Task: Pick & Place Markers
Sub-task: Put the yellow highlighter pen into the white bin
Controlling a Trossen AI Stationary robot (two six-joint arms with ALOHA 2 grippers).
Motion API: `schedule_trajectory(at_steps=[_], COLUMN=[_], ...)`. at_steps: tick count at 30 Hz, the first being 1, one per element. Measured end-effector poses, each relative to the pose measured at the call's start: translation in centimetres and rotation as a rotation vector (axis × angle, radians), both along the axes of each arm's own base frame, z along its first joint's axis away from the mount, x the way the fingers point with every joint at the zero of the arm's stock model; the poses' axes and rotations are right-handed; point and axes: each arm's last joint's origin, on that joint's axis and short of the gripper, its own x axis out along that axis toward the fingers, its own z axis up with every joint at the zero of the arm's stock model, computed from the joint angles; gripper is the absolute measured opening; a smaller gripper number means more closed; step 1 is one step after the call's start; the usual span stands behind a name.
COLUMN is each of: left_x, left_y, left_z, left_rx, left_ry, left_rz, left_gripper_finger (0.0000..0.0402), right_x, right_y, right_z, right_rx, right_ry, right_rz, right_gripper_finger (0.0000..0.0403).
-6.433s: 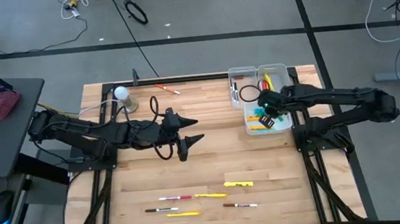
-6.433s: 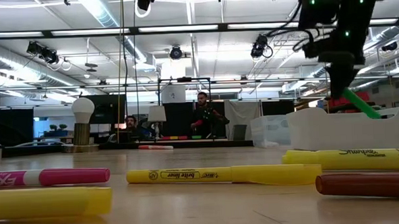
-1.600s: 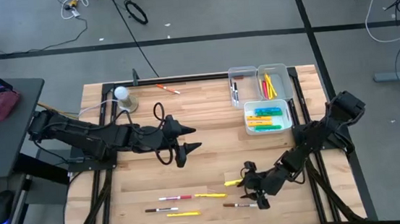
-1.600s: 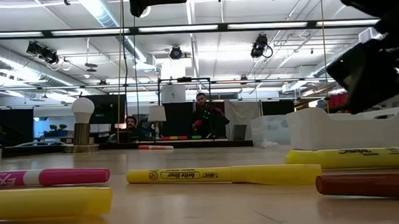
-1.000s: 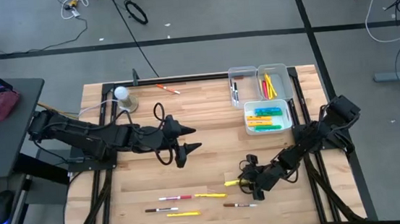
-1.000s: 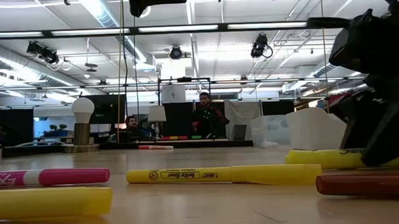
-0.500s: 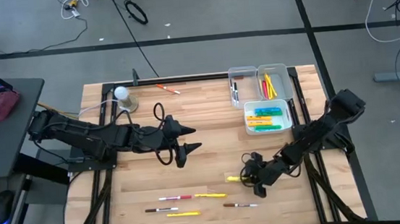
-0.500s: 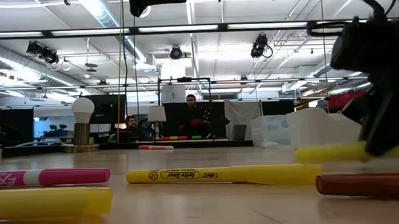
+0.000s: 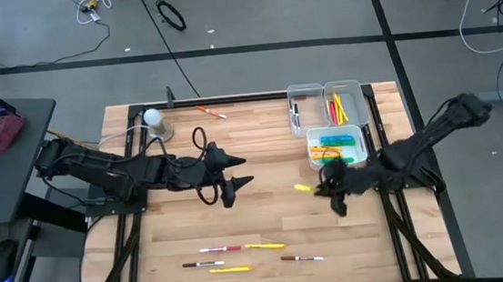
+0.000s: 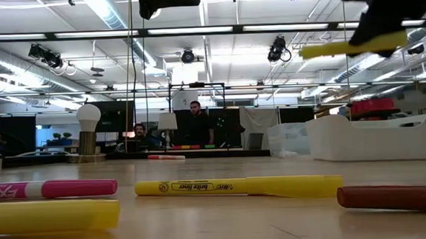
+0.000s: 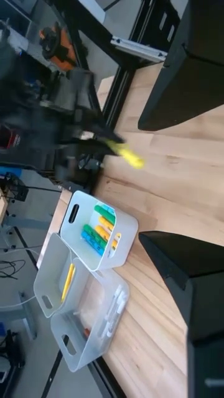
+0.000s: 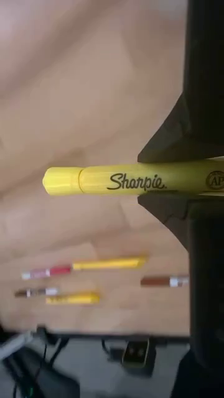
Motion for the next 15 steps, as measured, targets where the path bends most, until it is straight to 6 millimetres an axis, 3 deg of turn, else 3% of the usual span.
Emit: schedule_trajectory(at_steps=[9, 15], left_x=[0.2, 0.3], left_y=[1.3, 2.3], left_z=[0.0, 0.1], left_rx=[0.000, 0.000], left_ry=[-0.005, -0.006], left_rz=[0.047, 0.079], left_gripper_finger=[0.0282, 0.0282], right_x=[-3.0, -4.9], right_y=[-5.4, -8.3], right_z=[8.5, 10.9], right_rx=[-0.204, -0.211], right_ry=[0.264, 0.400], right_rz=[-0.094, -0.152], right_gripper_finger=[0.0050, 0.0050])
